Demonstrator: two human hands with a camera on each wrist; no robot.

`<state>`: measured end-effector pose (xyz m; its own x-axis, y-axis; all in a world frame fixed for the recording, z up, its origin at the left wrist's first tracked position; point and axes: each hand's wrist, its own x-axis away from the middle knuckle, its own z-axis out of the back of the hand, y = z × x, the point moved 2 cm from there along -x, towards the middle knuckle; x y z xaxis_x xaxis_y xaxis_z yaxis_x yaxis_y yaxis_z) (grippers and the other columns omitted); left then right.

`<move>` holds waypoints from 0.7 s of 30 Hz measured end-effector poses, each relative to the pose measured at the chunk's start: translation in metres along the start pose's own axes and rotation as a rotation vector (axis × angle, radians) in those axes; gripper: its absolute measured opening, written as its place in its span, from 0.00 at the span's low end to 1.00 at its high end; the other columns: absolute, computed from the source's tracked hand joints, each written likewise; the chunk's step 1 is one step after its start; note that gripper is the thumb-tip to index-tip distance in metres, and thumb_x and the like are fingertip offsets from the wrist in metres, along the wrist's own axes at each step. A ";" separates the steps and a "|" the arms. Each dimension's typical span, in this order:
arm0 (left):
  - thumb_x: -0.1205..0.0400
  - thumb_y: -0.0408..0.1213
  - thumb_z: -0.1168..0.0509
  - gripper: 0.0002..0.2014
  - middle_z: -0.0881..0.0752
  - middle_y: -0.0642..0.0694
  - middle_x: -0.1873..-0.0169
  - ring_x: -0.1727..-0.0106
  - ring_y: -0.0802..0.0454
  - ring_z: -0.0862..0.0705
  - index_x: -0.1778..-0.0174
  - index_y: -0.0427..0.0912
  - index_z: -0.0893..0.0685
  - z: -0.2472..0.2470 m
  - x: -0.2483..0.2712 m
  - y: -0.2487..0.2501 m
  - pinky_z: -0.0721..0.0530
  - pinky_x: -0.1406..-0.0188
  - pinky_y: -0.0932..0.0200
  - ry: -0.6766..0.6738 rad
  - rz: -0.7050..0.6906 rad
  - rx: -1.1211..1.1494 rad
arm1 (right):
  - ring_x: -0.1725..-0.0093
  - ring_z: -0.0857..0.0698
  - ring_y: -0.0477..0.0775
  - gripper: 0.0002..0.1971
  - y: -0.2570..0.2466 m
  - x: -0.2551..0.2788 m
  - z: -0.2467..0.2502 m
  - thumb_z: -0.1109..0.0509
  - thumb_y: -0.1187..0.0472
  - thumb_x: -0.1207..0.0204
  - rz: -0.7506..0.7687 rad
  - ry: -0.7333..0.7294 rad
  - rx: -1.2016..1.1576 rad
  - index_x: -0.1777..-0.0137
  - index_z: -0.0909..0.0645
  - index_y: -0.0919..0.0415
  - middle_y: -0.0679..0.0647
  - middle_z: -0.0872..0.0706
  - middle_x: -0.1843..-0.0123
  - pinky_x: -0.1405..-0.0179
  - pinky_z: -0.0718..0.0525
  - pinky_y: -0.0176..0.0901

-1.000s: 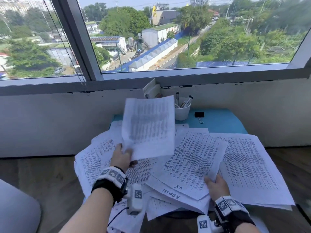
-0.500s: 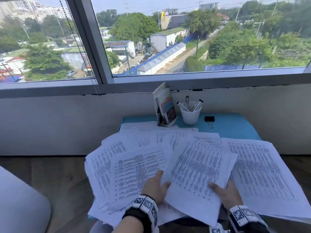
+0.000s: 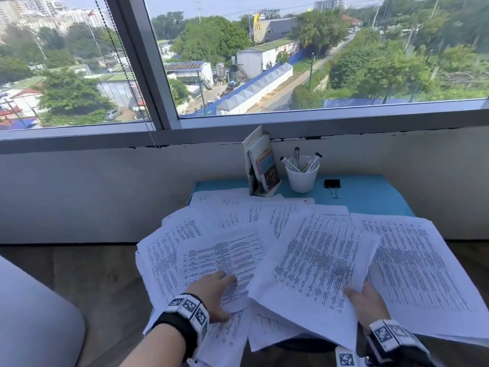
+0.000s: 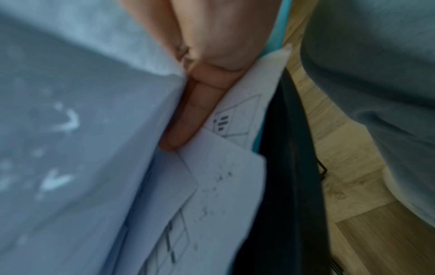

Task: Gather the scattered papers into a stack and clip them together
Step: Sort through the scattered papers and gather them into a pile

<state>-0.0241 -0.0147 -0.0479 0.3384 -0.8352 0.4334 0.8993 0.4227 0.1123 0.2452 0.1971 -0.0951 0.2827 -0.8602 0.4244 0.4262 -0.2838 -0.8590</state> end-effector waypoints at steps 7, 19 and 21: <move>0.21 0.41 0.43 0.15 0.30 0.45 0.35 0.36 0.43 0.26 0.40 0.42 0.26 -0.010 0.009 0.026 0.22 0.52 0.49 0.116 -0.059 -0.183 | 0.47 0.16 0.64 0.15 0.002 0.000 0.000 0.37 0.68 0.19 -0.011 -0.004 -0.040 0.34 0.22 0.62 0.62 0.15 0.48 0.38 0.20 0.61; 0.21 0.34 0.36 0.10 0.19 0.51 0.70 0.69 0.55 0.21 0.67 0.47 0.26 0.077 0.034 0.012 0.28 0.72 0.65 0.930 0.283 0.745 | 0.51 0.16 0.63 0.18 -0.003 0.007 0.000 0.37 0.67 0.19 0.013 0.021 -0.008 0.30 0.26 0.63 0.61 0.16 0.50 0.42 0.18 0.60; 0.20 0.33 0.37 0.07 0.18 0.50 0.68 0.68 0.55 0.20 0.61 0.49 0.25 0.083 0.023 0.039 0.24 0.70 0.68 0.887 0.119 0.678 | 0.53 0.16 0.63 0.21 -0.007 0.010 0.000 0.37 0.68 0.19 0.033 0.018 -0.022 0.26 0.30 0.62 0.60 0.17 0.50 0.51 0.16 0.55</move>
<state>-0.0040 0.0115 0.0405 0.7326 -0.6177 -0.2860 0.6031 0.3943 0.6934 0.2454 0.1902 -0.0850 0.2811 -0.8764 0.3910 0.3982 -0.2642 -0.8784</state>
